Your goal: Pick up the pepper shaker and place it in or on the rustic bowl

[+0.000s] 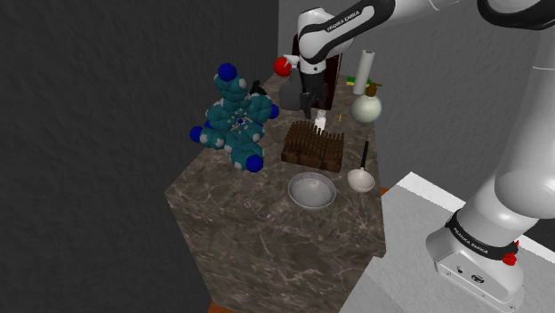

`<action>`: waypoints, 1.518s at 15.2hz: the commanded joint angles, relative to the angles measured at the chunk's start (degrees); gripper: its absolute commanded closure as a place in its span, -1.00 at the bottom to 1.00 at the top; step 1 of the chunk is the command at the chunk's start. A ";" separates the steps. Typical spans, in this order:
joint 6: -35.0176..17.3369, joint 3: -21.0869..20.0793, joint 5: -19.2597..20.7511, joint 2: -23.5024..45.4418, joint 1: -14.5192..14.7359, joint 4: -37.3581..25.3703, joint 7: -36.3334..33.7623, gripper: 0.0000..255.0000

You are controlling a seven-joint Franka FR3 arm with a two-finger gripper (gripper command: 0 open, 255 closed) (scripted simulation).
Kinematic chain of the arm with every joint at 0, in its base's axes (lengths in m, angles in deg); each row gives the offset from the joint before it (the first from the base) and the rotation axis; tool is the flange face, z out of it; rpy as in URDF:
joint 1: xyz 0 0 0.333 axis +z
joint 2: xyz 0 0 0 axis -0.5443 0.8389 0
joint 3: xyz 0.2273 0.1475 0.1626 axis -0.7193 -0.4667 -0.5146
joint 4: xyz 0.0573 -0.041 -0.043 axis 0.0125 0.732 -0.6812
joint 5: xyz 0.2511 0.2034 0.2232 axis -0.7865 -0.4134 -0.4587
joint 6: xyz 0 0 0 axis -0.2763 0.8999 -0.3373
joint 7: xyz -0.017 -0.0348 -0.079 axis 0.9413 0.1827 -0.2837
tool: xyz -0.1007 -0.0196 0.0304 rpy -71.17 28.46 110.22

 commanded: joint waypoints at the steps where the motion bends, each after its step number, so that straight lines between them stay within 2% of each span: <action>1: -1.34 0.05 0.12 0.46 -0.03 0.89 -0.05 -1.00; 5: -3.91 0.13 0.26 1.17 -0.12 2.74 -0.14 -1.00; 12: -3.90 0.13 0.26 1.19 -0.12 2.72 -0.14 -1.00; 13: -3.90 0.13 0.26 1.19 -0.12 2.72 -0.14 1.00; 23: -3.26 0.12 0.22 0.81 -0.12 2.45 -0.08 1.00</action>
